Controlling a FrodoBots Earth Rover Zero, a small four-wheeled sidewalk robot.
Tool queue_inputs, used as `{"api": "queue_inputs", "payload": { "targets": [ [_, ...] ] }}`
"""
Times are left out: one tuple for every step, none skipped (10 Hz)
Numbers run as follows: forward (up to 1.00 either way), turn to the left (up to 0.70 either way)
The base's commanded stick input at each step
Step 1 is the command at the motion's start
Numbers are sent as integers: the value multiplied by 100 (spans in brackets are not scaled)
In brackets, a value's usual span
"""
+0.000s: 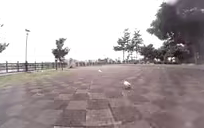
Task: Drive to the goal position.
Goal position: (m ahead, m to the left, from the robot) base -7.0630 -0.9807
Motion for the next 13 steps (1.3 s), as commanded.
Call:
{"api": "queue_inputs", "payload": {
  "targets": [
    [100, 0],
    [100, 0],
    [100, 0],
    [100, 0],
    [100, 0],
    [100, 0],
    [100, 0],
    [100, 0],
    [100, 0],
    [100, 0],
    [100, 0],
    [100, 0],
    [100, 0]
  ]
}}
